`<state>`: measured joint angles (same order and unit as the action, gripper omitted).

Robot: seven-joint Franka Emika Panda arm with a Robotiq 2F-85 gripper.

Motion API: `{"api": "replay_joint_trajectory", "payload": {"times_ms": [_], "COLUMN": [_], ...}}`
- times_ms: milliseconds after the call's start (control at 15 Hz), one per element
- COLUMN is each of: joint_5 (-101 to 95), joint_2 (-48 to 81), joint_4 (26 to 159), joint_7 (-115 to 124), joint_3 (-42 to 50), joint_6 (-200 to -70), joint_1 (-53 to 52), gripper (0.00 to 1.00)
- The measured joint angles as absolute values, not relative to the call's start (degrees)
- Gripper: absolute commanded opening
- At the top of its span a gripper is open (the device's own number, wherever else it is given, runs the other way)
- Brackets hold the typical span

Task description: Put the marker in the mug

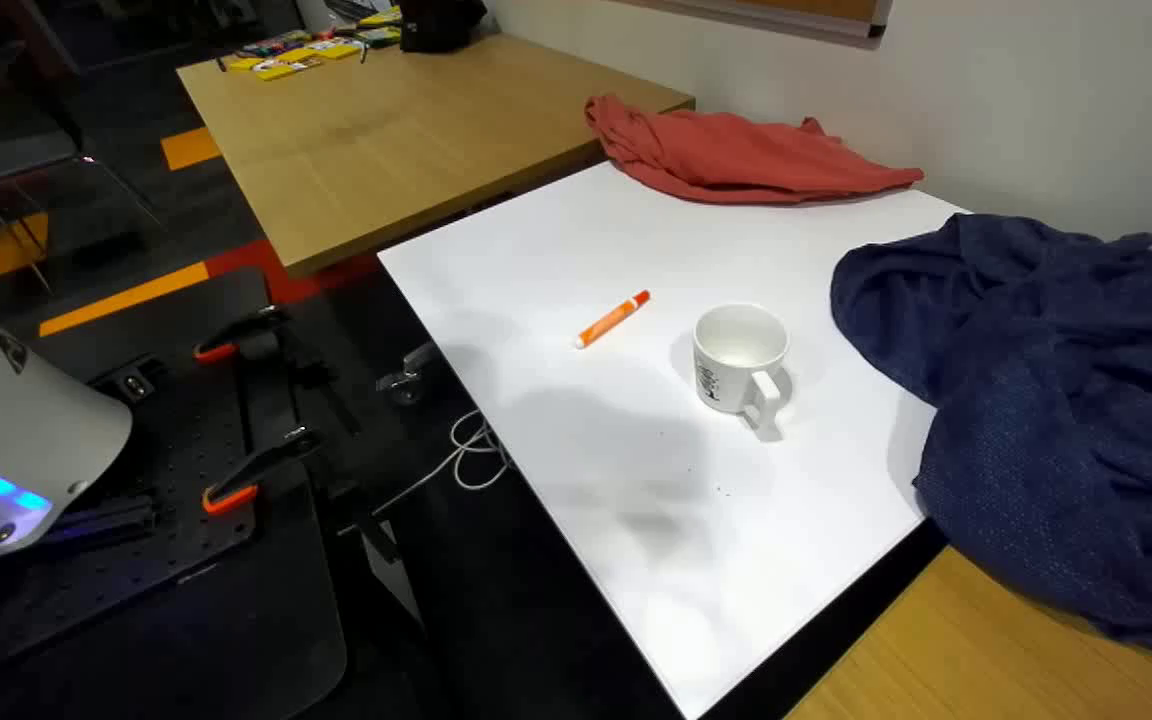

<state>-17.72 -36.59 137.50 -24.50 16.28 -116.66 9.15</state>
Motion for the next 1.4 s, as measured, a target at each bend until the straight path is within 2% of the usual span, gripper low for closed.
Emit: {"api": "replay_joint_trajectory", "payload": {"times_ms": [867, 1400], "joint_5": [-17.3, -8.7], "joint_2": [-36.6, -33.2], "joint_4": [137.5, 137.5], "joint_7": [-24.5, -23.3], "joint_3": [16.1, 11.4], "joint_6": [-116.7, -119.2], "joint_1": [8.8, 0.6], "gripper": [1.00, 1.00]}}
